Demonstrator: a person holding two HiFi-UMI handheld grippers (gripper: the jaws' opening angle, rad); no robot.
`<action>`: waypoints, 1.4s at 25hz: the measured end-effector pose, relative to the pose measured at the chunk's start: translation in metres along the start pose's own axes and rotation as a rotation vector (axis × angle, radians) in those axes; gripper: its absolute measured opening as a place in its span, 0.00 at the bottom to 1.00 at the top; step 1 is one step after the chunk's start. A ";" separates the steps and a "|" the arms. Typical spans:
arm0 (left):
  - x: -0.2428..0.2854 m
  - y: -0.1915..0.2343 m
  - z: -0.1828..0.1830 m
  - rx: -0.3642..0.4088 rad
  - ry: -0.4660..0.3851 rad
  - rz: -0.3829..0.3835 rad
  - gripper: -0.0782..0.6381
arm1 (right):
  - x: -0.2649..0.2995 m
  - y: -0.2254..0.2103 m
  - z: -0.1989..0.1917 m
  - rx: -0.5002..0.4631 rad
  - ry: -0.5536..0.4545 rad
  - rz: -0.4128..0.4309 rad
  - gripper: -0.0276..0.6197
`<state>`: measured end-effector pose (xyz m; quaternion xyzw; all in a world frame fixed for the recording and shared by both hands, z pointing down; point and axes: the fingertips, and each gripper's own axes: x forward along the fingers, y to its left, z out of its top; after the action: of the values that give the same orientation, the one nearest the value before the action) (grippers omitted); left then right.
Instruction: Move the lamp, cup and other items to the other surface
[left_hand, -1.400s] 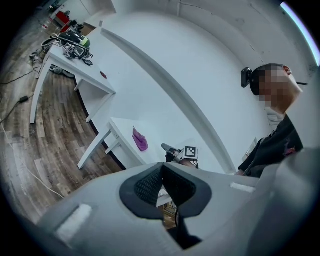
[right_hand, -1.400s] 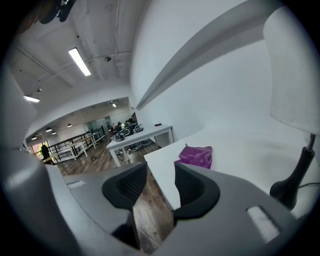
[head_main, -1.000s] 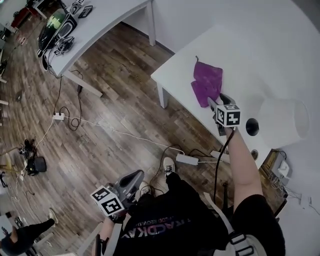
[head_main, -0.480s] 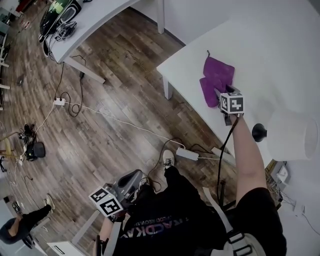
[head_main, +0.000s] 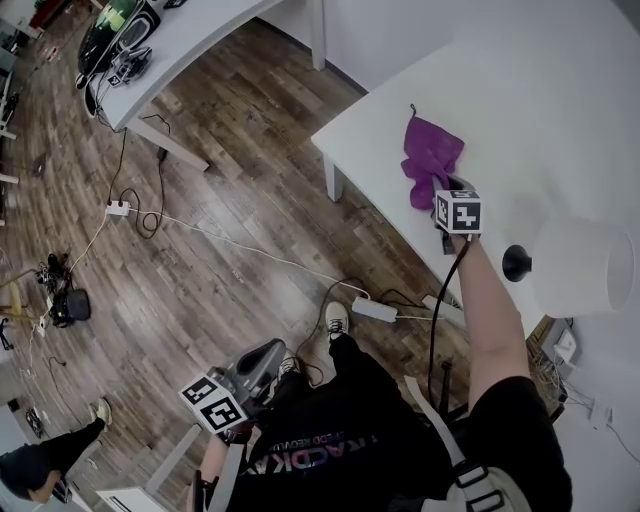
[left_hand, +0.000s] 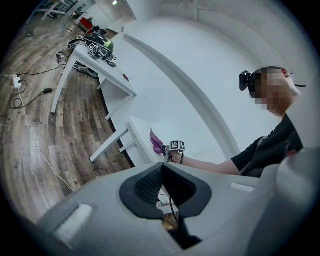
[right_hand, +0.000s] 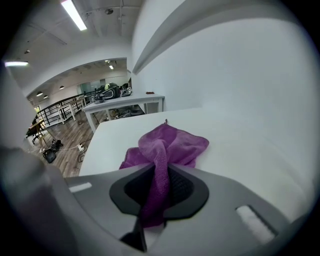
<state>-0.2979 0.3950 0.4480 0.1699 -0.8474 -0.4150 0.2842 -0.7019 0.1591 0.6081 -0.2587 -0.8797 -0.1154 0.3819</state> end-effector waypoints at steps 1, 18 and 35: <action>-0.001 0.000 -0.001 0.002 0.002 -0.002 0.11 | -0.005 0.000 0.003 0.001 -0.025 -0.011 0.12; -0.043 -0.006 -0.010 0.060 0.029 -0.084 0.11 | -0.104 0.035 0.026 0.037 -0.251 -0.086 0.12; -0.138 -0.005 -0.010 0.124 -0.005 -0.202 0.11 | -0.250 0.186 0.024 0.123 -0.450 -0.014 0.12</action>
<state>-0.1835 0.4583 0.4018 0.2707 -0.8507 -0.3888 0.2277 -0.4722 0.2338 0.4099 -0.2482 -0.9498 -0.0036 0.1906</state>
